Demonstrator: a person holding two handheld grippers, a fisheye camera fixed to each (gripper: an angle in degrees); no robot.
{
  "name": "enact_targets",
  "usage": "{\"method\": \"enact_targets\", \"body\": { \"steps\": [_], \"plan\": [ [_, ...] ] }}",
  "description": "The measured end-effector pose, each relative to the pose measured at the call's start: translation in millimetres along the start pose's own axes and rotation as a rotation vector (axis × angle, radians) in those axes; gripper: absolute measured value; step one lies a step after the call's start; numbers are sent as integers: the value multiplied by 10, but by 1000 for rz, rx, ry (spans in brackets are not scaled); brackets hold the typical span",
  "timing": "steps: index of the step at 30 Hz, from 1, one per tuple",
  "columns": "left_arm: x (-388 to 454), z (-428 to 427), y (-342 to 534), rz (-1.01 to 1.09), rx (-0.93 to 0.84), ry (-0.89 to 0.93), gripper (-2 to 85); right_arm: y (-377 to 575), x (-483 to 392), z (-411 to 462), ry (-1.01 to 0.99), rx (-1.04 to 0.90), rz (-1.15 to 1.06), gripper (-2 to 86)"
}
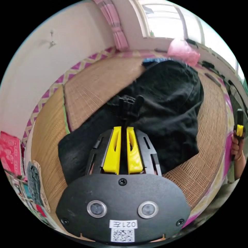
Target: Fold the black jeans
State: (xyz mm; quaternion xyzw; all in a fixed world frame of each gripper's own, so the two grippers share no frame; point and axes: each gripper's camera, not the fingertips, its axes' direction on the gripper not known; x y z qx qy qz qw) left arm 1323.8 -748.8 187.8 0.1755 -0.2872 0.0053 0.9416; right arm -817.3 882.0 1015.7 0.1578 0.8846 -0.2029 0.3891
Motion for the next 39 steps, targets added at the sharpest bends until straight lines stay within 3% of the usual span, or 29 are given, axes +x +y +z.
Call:
{"method": "enact_targets", "body": {
  "steps": [3,7,13,17,20,27,29,31,34,39],
  "plan": [
    [-89,-11,135,8,63,62,85,-12,-38,22,4,13,15,-3],
    [-764,-495,599,-63,316,469,76,-58,-117,102,60,13,31,6],
    [-1999,-1082,1940,-277,448,584,47,-756,-467,120,491,112,22,120],
    [-2636,-1318,3149,-426,471,688,49,-1299,-104,54,696,230,316,147],
    [-2965,-1434,4109,-558,568,759,50,-1386,232,97,647,334,502,136],
    [-3336,-1077,5986,-877,677,818,37,-1868,490,640,561,466,609,100],
    [-3493,-1083,6453,-888,886,913,6,-1963,475,769,568,468,630,77],
    [-3582,-1035,6702,-961,924,895,-4,-2085,302,941,616,457,594,63],
    [-3729,-859,6907,-946,981,1014,-8,-2425,-315,1447,724,391,386,52],
    [-3850,-763,7100,-918,978,1067,-9,-3033,-1705,3252,946,98,-147,48]
  ]
}}
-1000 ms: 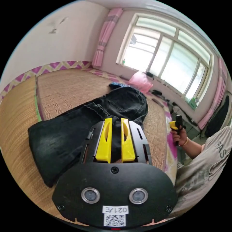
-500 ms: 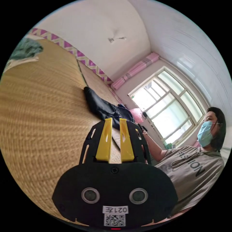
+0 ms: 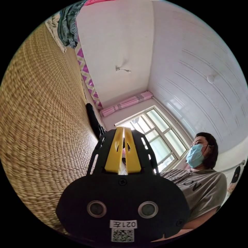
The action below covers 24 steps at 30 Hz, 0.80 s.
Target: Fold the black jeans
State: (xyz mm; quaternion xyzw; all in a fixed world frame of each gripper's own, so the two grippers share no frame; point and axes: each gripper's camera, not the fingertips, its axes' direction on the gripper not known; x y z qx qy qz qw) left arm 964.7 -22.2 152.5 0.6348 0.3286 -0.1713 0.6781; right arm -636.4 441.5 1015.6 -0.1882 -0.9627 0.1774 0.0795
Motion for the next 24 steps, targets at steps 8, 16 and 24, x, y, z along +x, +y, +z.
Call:
{"method": "enact_targets", "body": {
  "steps": [8,16,24],
  "plan": [
    [-159,-233,30,-14,-16,5,-9,569,-3369,1445,112,-178,-796,46],
    [-277,-289,97,-30,-23,0,-9,1522,-4321,3171,-74,-612,-821,61],
    [-363,-185,176,-36,-18,-6,-9,842,-4203,3030,-291,-448,-614,4]
  ]
}}
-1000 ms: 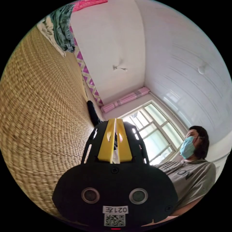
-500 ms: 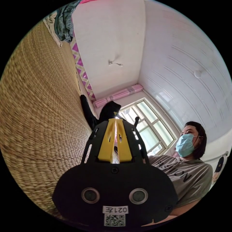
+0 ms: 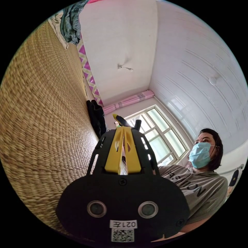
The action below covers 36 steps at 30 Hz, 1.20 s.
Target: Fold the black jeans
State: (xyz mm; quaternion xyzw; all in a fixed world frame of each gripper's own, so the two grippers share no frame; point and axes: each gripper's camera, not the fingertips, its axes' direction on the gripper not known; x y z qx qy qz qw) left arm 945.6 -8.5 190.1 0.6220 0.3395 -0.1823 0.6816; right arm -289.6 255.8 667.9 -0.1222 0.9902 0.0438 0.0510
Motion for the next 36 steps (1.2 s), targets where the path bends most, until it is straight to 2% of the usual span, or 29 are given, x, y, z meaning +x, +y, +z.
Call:
{"method": "enact_targets", "body": {
  "steps": [2,3,4,6,9,13,16,18,19,22,24,26,28,30,33,36],
  "plan": [
    [1,83,26,8,-6,-13,-9,-33,56,403,115,-90,-20,-2],
    [16,115,30,14,-13,-29,-9,17,52,779,70,-230,-70,-4],
    [68,189,39,29,-25,-71,-9,68,52,939,54,-281,-61,-5],
    [240,369,9,79,-55,-176,-9,273,-48,980,95,-231,-102,-7],
    [595,926,-263,195,-110,-321,-9,354,-17,973,41,-294,-147,-8],
    [482,2089,-812,214,-240,-463,-9,442,343,920,-124,-321,-64,-8],
    [292,3107,-951,257,-408,-545,-9,645,636,616,-154,-224,-11,-7],
    [204,3629,-894,354,-457,-748,-9,872,853,330,-94,-170,-2,-7],
    [-73,3878,-852,334,-514,-976,-9,934,917,267,-76,-164,0,-7],
    [-446,3733,-948,172,-495,-846,-9,1269,1279,39,68,-202,14,-7],
    [-451,3750,-977,161,-530,-834,-9,1575,1597,-160,201,-209,35,-7],
    [-356,3770,-1008,147,-526,-838,-9,1820,1858,-288,221,-202,72,-7],
    [-179,3761,-1007,220,-475,-798,-9,2068,2130,-280,178,-234,124,-7],
    [-331,3864,-921,260,-563,-926,-9,2414,2467,-32,73,-353,173,-6],
    [-572,3696,-1110,138,-558,-821,-8,2581,2901,-160,-72,-317,264,-2],
    [-284,3495,-1434,191,-373,-756,-4,2655,3326,-451,-140,-151,336,16]
  ]
}}
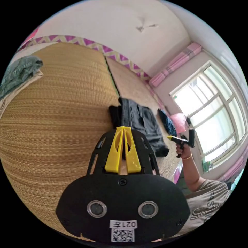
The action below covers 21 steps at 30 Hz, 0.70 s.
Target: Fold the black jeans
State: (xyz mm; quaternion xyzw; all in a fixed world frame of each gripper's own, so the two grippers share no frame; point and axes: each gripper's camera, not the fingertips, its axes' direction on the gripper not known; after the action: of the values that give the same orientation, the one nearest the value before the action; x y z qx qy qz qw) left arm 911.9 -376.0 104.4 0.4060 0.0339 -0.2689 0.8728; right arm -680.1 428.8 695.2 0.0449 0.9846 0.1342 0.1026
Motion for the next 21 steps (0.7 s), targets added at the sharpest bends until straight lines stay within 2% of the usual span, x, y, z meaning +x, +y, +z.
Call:
{"method": "enact_targets", "body": {
  "steps": [3,5,7,9,12,17,21],
  "plan": [
    [-292,138,-343,-78,-67,19,46,-150,651,-31,-90,17,106,139],
    [-670,557,-591,-157,-249,111,159,-258,1110,128,-181,-58,176,166],
    [-893,758,-691,-200,-290,255,171,-293,1580,331,-341,-134,259,162],
    [-986,902,-792,-200,-322,304,164,-235,2065,421,-463,-105,353,136],
    [-961,1196,-949,-166,-400,338,145,-208,2363,647,-562,-121,369,112],
    [-789,1444,-1177,-126,-469,270,110,-297,2398,941,-598,-159,321,100],
    [-775,1319,-1208,-111,-430,260,71,-189,2558,872,-610,-138,352,54]
  ]
}}
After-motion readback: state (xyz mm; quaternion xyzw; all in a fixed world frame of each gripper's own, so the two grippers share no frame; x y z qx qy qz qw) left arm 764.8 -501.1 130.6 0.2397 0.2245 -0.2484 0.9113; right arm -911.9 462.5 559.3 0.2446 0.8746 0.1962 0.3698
